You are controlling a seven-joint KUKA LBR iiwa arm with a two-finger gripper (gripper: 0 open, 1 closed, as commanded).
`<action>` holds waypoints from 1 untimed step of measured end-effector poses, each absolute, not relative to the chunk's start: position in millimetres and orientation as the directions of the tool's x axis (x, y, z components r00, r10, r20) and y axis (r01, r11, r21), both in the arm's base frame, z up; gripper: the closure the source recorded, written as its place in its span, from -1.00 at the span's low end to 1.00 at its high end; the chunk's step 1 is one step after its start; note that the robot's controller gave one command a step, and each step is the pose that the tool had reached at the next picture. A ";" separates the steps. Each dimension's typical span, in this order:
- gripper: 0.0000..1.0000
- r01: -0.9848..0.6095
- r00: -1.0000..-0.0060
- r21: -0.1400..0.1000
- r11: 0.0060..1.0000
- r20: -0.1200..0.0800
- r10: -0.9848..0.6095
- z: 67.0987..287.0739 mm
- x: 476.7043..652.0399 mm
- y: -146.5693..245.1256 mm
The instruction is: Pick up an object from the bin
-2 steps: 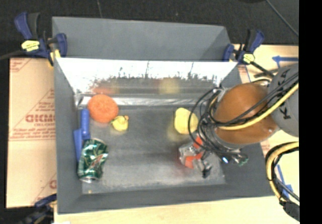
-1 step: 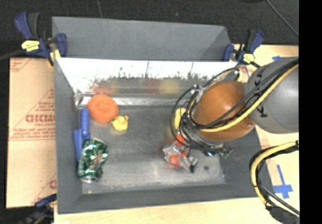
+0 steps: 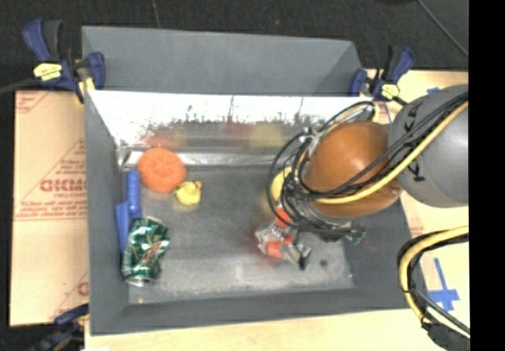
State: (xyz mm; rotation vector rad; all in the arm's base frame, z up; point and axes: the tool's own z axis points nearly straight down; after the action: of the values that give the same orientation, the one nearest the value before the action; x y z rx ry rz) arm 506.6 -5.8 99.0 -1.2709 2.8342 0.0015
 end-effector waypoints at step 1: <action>1.00 -0.532 -0.846 -0.005 0.847 -0.038 -0.532 132.6 511.6 4.2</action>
Offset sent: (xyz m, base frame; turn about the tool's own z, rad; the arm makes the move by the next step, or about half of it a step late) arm 0.0195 -0.0044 0.1217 0.1526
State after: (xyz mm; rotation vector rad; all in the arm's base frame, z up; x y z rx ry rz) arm 511.6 4.2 132.6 -0.8597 2.9818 0.0091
